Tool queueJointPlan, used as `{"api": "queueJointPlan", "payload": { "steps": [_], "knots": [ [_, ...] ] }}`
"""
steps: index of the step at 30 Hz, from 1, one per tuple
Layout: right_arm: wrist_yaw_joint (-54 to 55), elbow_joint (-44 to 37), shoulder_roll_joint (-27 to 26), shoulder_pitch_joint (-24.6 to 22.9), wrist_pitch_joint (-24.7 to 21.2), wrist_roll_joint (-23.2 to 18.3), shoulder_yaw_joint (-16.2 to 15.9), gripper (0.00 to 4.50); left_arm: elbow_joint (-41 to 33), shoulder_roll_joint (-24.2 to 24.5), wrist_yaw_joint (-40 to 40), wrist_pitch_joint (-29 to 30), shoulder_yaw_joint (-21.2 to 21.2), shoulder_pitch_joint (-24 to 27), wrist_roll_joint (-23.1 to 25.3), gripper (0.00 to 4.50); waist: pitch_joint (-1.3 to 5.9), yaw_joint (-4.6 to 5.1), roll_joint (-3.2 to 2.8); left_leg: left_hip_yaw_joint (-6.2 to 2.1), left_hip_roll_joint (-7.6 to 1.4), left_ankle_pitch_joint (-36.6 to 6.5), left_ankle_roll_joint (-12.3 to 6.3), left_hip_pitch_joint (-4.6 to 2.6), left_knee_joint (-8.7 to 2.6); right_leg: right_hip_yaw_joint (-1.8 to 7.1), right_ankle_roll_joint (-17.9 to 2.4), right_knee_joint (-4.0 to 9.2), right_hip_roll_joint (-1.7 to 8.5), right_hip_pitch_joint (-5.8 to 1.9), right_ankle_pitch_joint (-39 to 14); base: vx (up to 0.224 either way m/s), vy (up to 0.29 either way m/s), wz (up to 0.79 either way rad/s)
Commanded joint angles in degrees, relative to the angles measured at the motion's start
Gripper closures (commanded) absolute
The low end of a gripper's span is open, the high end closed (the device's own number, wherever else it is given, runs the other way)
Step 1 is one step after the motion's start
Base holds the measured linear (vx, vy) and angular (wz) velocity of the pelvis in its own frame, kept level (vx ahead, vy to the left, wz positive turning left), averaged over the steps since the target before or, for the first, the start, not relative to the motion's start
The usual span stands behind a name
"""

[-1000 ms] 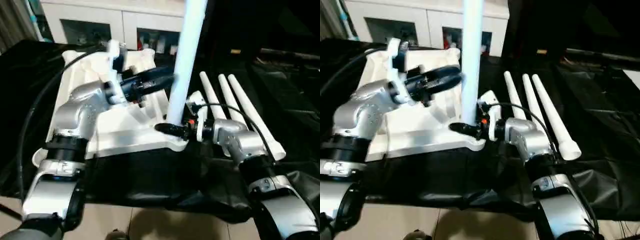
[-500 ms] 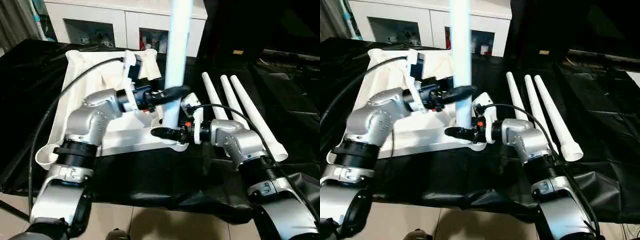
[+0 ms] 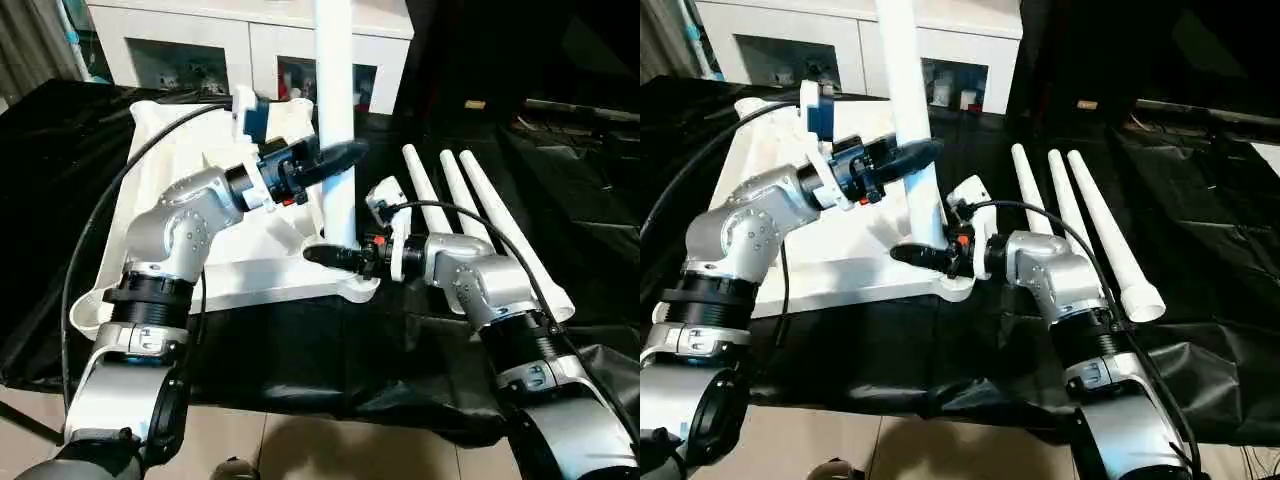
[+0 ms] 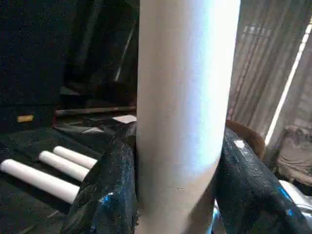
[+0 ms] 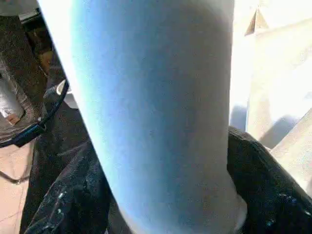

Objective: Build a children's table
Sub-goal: Insert table leg to table base

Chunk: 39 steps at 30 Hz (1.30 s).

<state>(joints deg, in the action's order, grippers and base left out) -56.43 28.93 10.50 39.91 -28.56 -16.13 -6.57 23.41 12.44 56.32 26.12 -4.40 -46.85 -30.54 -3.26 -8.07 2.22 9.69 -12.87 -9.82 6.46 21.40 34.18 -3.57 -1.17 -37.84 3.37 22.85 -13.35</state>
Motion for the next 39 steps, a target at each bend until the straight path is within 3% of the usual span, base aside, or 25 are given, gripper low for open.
{"api": "queueJointPlan", "payload": {
  "steps": [1,4,7,9,14,17,20,27,28,39],
  "knots": [
    [0.33,-1.24,-0.70,0.65,1.29,-0.99,0.62,1.72,0.13,0.14,-4.03,0.32,0.69,-1.02,2.60,2.61,4.50,0.23,-0.94,0.11,-0.25,-4.33,-0.51,-0.65,-3.31,2.67,-13.36,3.69,3.84,-3.97,10.41,0.000,0.000,0.00],
    [2.30,-0.94,-1.49,1.64,1.51,-1.75,2.66,1.12,-0.53,0.24,-7.43,-0.34,0.96,-1.42,4.54,2.64,4.51,0.31,-0.94,0.08,-0.34,-4.97,-0.34,-0.74,-3.37,2.69,-13.39,3.79,3.94,-3.93,9.80,0.000,0.000,0.00],
    [6.67,-0.33,-1.74,2.47,5.29,0.81,2.83,1.08,-2.16,0.03,-8.83,-0.33,1.33,-1.34,5.34,2.65,4.47,0.33,-0.94,0.04,-0.28,-4.49,0.04,-0.70,-3.38,2.71,-12.32,3.82,3.93,-3.96,9.55,0.000,0.000,0.00],
    [8.86,0.49,-2.09,3.23,5.86,1.47,3.20,0.80,-3.21,0.14,-8.36,-0.88,2.09,-0.89,5.86,2.66,4.49,0.34,-0.98,0.06,-0.19,-4.00,0.37,-0.77,-3.38,2.74,-12.30,3.78,3.86,-3.91,9.62,0.000,0.000,0.00],
    [11.03,1.00,-2.91,4.19,5.65,3.01,2.35,0.80,-4.64,0.38,-7.10,-1.58,3.64,0.00,6.54,2.66,4.49,0.41,-0.98,0.09,-0.13,-3.75,0.37,-0.72,-3.40,2.73,-12.66,3.65,3.75,-3.91,10.94,0.000,0.000,0.00],
    [10.55,0.87,-3.14,4.40,3.05,2.56,1.85,0.80,-5.25,0.32,-7.44,-1.58,3.73,0.13,6.23,2.66,4.40,0.42,-0.61,0.14,-0.16,-4.28,0.23,-0.74,-3.50,2.75,-12.36,3.78,3.78,-3.97,10.01,0.000,0.000,0.00],
    [11.03,1.39,-3.06,4.73,2.19,2.64,1.45,0.80,-5.46,0.26,-7.59,-1.50,3.61,0.11,6.35,2.66,4.44,0.42,-0.66,0.14,-0.15,-3.84,0.13,-0.69,-3.43,2.78,-12.30,3.72,3.82,-3.97,10.16,0.000,0.000,0.00],
    [13.18,3.51,-3.92,5.86,0.82,2.09,2.49,0.80,-6.11,0.27,-7.63,-1.75,3.71,0.64,6.55,2.66,4.40,0.48,-0.60,0.18,-0.15,-3.64,0.32,-0.64,-3.46,2.82,-12.01,3.75,3.90,-3.93,9.61,0.000,0.000,0.00],
    [13.22,3.57,-4.03,5.91,0.83,2.11,2.62,1.07,-6.13,0.31,-7.63,-1.88,3.77,0.76,6.62,2.66,4.47,0.48,-0.59,0.17,-0.18,-3.42,0.26,-0.68,-3.43,2.82,-11.96,3.68,3.89,-3.94,9.97,0.000,0.000,0.00],
    [13.04,2.81,-4.01,6.23,-0.03,1.70,2.77,2.00,-5.09,1.21,-6.58,-4.05,4.85,0.75,8.20,2.66,4.46,0.47,-0.73,0.14,-0.20,-3.83,0.73,-0.72,-3.52,2.81,-11.60,3.72,3.85,-3.90,9.75,0.000,0.000,0.00]
  ]
}}
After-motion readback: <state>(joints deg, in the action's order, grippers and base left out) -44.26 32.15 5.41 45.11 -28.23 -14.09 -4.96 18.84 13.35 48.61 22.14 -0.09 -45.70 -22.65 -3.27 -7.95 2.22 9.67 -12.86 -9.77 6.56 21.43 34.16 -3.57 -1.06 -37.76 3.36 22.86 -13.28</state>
